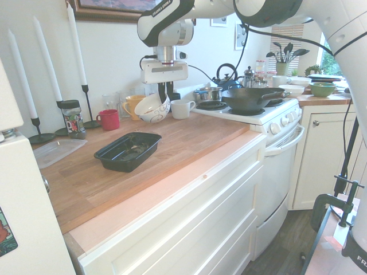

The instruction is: Pour the cereal into the box

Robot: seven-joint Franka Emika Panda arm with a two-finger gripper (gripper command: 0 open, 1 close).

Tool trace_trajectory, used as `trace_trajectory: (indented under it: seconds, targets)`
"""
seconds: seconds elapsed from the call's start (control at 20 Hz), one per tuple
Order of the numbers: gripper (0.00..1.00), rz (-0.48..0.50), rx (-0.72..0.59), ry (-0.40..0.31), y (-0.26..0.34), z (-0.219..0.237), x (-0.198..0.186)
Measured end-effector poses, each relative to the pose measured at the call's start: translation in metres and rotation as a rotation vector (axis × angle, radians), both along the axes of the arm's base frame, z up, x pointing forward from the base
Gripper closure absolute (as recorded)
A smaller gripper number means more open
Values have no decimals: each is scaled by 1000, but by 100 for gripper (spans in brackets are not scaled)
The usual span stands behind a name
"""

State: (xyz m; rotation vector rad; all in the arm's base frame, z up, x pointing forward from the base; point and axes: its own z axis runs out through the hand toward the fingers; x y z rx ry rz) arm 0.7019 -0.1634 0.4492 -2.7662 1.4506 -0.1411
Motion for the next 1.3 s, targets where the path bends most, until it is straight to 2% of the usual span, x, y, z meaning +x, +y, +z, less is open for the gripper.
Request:
trace_trajectory:
  seconds: [0.35,0.7,1.1,1.3]
  targets:
    - [100,45,-111,3,87,19,9]
    - [100,69,-283,16,169,-2,10]
    - [100,66,-468,8,196,-9,-4]
    - [100,64,-554,30,200,-8,-18]
